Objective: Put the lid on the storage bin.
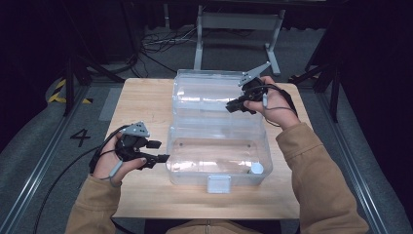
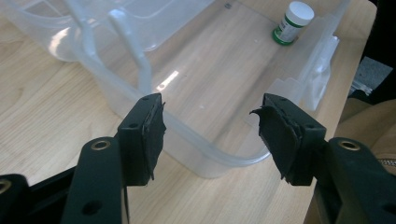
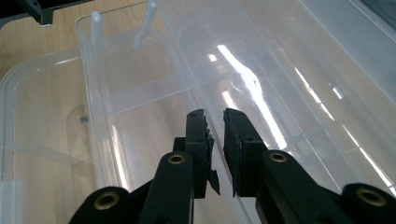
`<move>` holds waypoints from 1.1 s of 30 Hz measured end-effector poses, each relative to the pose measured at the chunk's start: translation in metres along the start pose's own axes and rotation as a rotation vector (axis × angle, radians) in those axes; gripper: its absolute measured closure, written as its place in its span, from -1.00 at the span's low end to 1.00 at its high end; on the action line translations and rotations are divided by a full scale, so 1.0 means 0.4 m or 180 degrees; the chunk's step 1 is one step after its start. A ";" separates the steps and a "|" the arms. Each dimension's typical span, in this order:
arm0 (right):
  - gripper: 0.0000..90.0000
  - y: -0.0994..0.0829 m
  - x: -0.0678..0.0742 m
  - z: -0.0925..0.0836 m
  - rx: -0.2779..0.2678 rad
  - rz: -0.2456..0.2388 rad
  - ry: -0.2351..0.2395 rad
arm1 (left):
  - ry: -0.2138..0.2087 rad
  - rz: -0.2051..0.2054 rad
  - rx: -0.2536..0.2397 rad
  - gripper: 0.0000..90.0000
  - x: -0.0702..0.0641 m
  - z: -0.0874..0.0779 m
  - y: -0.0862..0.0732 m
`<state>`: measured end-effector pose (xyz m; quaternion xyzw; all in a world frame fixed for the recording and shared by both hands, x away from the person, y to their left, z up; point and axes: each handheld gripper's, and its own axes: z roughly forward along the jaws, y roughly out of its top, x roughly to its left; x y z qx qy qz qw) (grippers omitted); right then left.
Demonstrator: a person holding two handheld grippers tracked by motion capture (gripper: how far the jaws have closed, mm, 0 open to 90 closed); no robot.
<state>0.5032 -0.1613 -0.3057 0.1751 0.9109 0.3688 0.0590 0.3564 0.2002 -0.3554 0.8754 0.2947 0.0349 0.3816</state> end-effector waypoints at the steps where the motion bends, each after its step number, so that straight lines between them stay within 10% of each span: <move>1: 0.79 0.000 0.000 0.000 0.0000 0.0008 0.0001 | -0.0023 0.0020 0.0006 -0.09 -0.003 0.006 0.002; 33: 0.78 -0.005 0.000 -0.001 -0.0032 0.0107 0.0002 | -0.0546 0.0476 0.0686 0.04 -0.087 0.182 0.024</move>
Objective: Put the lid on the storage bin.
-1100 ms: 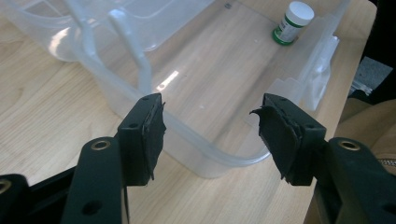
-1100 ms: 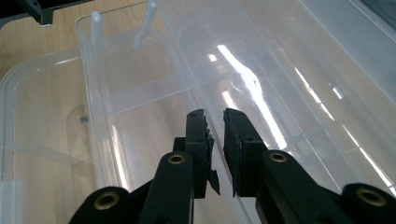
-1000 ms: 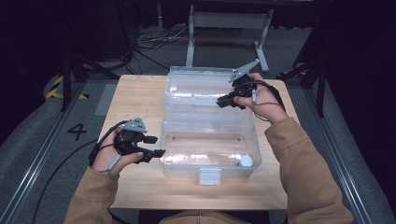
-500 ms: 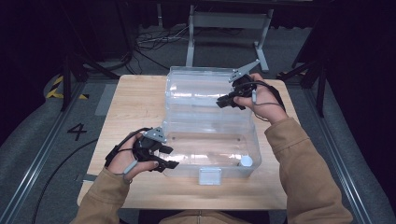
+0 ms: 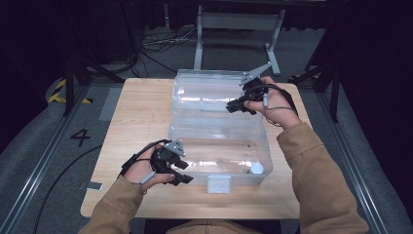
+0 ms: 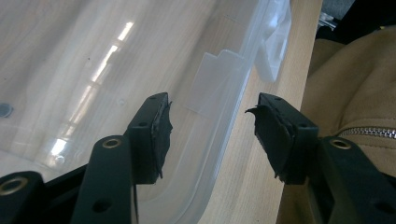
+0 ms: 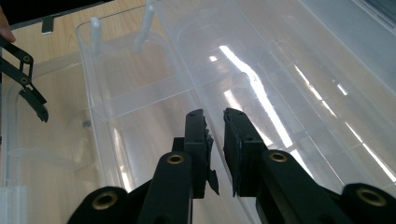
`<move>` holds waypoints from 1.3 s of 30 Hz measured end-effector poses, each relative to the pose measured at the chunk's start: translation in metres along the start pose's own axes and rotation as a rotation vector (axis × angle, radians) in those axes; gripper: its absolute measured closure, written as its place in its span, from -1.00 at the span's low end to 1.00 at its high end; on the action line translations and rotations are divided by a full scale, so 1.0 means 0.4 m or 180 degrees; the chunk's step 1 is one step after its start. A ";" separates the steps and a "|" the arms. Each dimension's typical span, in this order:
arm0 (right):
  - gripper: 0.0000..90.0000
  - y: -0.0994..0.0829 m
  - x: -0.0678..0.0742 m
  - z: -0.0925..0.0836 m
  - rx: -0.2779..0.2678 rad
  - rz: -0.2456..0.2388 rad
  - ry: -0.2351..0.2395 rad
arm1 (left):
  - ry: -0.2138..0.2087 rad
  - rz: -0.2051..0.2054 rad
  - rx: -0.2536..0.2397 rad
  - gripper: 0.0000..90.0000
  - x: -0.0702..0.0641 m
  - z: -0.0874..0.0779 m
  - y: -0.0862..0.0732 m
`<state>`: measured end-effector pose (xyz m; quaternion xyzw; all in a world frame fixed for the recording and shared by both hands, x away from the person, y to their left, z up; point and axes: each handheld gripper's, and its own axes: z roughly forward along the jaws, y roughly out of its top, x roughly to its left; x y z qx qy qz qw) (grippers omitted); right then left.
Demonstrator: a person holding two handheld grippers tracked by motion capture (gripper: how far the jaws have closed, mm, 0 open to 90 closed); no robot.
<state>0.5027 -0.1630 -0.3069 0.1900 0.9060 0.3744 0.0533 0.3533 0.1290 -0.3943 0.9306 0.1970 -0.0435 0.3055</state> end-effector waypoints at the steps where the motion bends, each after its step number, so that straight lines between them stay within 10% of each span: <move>1: 0.78 0.000 0.000 0.000 0.0000 0.0001 0.0000 | 0.0012 0.0006 0.0015 0.08 0.000 0.001 0.001; 14: 0.78 -0.001 0.003 0.002 -0.0021 0.0021 -0.0017 | 0.0010 0.0084 0.0181 0.68 -0.002 0.019 -0.002; 39: 0.82 -0.007 0.032 -0.008 -0.0071 -0.0054 -0.0042 | -0.0036 0.0091 0.0162 0.70 0.003 0.026 -0.008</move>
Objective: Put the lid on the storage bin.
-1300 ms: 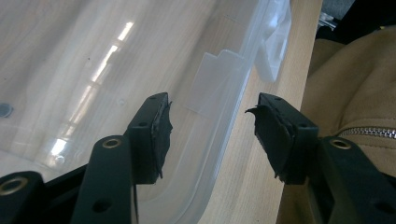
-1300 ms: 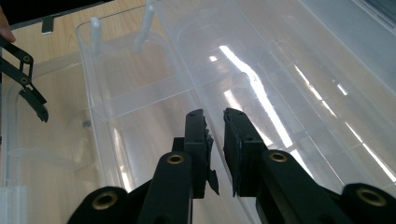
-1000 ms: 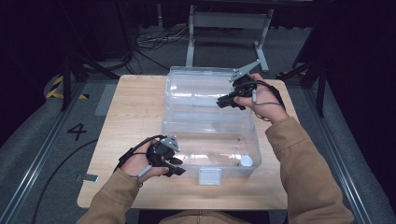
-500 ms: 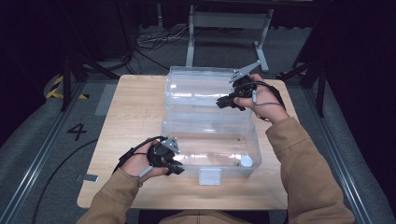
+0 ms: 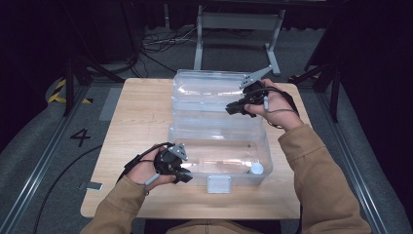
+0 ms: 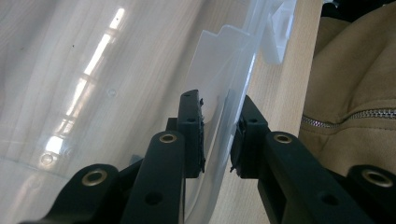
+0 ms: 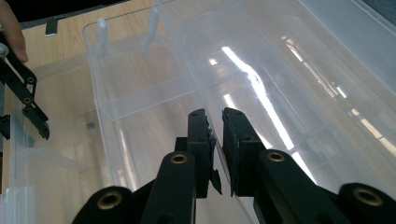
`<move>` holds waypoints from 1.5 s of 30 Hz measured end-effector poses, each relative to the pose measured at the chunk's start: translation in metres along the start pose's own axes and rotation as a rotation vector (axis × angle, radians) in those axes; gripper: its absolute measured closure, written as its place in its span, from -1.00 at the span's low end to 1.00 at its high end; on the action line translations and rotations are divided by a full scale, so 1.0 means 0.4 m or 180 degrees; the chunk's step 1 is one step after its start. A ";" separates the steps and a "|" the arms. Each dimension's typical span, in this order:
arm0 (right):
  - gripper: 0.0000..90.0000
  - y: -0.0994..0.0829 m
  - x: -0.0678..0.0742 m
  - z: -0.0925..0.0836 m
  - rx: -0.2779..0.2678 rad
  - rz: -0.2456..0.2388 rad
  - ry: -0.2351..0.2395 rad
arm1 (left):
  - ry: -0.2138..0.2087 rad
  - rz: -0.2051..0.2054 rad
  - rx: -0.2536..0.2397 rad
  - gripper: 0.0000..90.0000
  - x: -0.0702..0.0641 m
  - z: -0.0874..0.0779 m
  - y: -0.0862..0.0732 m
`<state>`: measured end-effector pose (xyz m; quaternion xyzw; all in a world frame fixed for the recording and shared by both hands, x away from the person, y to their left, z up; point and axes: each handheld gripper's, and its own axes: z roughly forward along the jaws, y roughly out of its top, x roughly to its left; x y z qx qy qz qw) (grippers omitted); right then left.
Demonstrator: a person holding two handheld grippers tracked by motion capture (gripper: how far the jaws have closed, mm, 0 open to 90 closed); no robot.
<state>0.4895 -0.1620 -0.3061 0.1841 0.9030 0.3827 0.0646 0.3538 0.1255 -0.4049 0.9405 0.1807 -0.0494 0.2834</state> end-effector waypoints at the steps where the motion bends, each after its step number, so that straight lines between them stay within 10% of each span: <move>1: 0.82 0.000 0.003 -0.002 0.0000 -0.0009 -0.0008 | 0.0001 0.0000 0.0001 0.70 0.000 0.000 0.000; 45: 0.82 -0.023 0.103 -0.053 0.0015 -0.0315 0.0049 | 0.0052 -0.0016 0.0033 0.69 -0.003 0.001 0.000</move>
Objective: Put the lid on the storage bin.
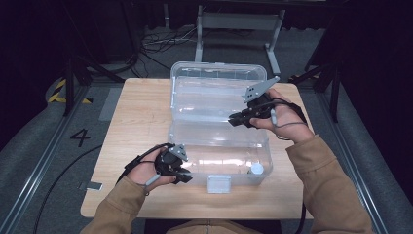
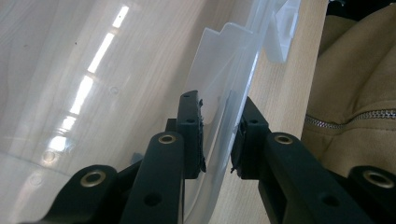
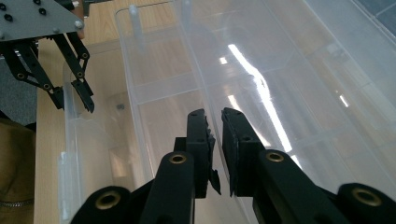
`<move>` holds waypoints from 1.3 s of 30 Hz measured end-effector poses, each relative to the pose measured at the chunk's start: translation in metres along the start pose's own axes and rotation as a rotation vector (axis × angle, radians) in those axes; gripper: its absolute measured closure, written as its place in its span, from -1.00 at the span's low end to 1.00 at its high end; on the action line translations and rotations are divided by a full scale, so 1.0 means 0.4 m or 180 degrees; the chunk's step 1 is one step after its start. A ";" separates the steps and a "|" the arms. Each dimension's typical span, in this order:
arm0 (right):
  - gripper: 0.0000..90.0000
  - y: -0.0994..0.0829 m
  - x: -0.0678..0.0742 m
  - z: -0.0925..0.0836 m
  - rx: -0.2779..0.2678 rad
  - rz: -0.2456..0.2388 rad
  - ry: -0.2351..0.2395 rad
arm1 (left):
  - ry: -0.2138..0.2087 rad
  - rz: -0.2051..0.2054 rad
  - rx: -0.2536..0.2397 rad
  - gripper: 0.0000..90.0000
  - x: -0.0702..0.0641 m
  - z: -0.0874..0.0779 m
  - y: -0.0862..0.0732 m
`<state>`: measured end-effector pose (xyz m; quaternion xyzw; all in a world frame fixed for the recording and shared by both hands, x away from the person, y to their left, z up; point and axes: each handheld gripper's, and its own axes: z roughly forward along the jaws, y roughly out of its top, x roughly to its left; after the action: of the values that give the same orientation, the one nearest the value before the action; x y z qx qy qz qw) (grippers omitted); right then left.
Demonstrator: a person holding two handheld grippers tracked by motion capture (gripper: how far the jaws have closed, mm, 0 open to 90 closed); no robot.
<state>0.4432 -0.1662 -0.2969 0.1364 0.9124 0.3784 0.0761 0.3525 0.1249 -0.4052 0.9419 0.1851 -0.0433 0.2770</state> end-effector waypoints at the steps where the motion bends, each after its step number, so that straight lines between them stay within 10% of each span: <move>1: 0.82 -0.001 0.003 0.000 -0.0003 -0.0008 -0.0005 | 0.0002 0.0001 0.0002 0.69 0.000 0.000 0.000; 39: 0.82 -0.016 0.078 -0.011 0.0121 -0.0277 0.0094 | 0.0022 0.0008 0.0034 0.69 -0.001 0.001 0.001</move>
<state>0.4112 -0.1640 -0.2995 0.0925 0.9255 0.3593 0.0763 0.3522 0.1243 -0.4053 0.9437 0.1847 -0.0407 0.2713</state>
